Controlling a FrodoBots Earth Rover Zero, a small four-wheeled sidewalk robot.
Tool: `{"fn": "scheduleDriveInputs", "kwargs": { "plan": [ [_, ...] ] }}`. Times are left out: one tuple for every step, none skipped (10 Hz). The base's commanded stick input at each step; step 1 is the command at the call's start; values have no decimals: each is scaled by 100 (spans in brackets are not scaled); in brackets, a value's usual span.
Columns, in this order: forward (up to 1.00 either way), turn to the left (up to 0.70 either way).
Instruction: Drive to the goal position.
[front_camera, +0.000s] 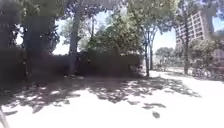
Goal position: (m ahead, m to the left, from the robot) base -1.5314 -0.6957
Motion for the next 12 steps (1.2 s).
{"fn": "scheduleDriveInputs", "kwargs": {
  "plan": [
    [32, -80],
    [24, -72],
    [18, -72],
    [13, -50],
    [7, -27],
    [2, -30],
    [0, -45],
    [0, -45],
    [0, -45],
    [0, -45],
    [0, -45],
    [0, -45]
  ]
}}
